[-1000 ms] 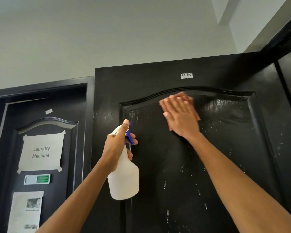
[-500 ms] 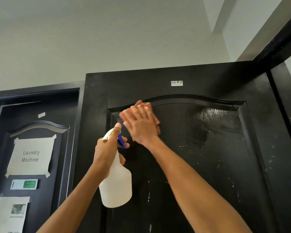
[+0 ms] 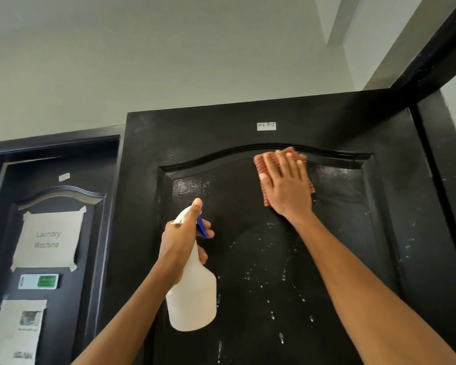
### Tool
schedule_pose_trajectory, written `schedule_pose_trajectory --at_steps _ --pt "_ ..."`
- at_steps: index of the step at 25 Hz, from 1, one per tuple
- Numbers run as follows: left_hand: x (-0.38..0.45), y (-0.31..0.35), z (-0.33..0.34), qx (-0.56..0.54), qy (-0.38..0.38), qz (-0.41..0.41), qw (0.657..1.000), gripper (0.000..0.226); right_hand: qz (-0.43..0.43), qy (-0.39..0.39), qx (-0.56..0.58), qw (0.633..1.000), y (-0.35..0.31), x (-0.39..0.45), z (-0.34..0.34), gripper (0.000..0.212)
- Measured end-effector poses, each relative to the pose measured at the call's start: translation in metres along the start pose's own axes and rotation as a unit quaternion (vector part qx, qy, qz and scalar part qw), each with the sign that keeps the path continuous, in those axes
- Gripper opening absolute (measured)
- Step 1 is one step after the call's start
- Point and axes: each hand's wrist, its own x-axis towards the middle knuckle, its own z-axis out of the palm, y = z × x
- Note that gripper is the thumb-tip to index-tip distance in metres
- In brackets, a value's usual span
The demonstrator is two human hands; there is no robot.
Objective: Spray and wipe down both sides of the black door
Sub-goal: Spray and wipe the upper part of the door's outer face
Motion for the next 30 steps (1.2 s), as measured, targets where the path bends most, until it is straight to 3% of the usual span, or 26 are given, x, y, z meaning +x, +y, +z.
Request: schedule_pose_trajectory --at_steps 2,7,13,19,25,26,29,30 --pt "-0.005 -0.002 0.026 -0.012 -0.025 -0.001 1.000 0.040 0.058 0.016 -0.018 0.998 0.049 -0.021 -0.007 0.064" --pt "-0.021 -0.011 0.083 -0.001 -0.068 -0.018 0.998 0.050 0.178 0.016 -0.009 0.984 0.134 -0.088 -0.022 0.065" --pt "-0.032 -0.019 0.103 -0.010 -0.089 -0.037 0.995 0.053 0.232 0.012 0.005 0.973 0.125 -0.148 -0.011 0.066" --pt "-0.025 -0.006 0.137 -0.024 -0.112 -0.017 0.993 0.057 0.145 -0.024 -0.030 0.989 0.173 -0.083 -0.034 0.065" --pt "-0.019 0.000 0.192 -0.014 -0.157 -0.008 0.987 0.061 0.240 0.024 -0.024 0.970 0.211 0.012 -0.050 0.063" --pt "-0.017 0.000 0.201 -0.014 -0.158 -0.006 0.987 0.061 0.212 0.026 -0.025 0.977 0.213 0.015 -0.051 0.062" --pt "-0.013 0.002 0.228 -0.017 -0.172 0.003 0.985 0.062 0.016 -0.015 -0.073 0.997 0.238 -0.012 -0.058 0.061" --pt "-0.012 0.003 0.237 -0.017 -0.176 0.003 0.984 0.063 0.014 -0.021 -0.076 0.997 0.253 -0.027 -0.060 0.061"
